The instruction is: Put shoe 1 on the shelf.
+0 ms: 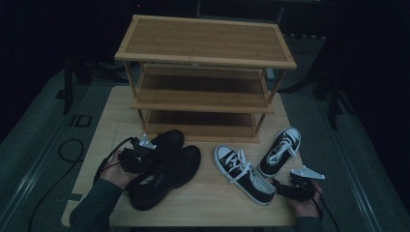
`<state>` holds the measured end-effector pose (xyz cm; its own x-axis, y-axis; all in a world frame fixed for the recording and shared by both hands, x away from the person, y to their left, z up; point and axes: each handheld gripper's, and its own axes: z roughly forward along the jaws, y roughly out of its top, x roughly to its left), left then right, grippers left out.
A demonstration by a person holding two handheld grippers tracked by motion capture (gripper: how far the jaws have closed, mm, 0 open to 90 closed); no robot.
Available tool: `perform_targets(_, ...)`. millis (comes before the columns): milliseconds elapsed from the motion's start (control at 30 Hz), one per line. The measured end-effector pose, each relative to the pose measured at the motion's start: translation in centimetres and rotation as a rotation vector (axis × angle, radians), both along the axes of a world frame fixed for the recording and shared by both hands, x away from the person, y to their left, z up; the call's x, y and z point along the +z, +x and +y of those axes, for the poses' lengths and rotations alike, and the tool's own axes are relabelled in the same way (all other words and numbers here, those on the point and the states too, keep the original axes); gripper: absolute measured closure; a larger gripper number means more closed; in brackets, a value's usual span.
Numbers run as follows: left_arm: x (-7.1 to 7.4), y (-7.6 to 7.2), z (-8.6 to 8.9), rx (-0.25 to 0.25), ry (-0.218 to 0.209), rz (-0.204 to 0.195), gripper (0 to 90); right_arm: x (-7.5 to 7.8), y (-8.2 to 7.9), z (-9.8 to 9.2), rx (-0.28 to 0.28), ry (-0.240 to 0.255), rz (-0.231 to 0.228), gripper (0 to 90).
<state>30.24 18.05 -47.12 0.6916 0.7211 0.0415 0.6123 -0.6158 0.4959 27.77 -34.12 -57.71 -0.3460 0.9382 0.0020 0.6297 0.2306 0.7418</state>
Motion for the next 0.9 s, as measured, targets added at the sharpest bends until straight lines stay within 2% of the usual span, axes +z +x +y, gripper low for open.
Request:
perform_targets(467,0.6,0.8,-1.0,0.028,-0.025,-0.010,85.5,0.0,0.0,0.0,0.000,0.000,0.000,18.9)
perform_targets(900,0.8,3.0,-2.5,0.072,-0.032,-0.027,85.4,0.0,0.0,0.0,0.001,-0.001,0.000,18.9)
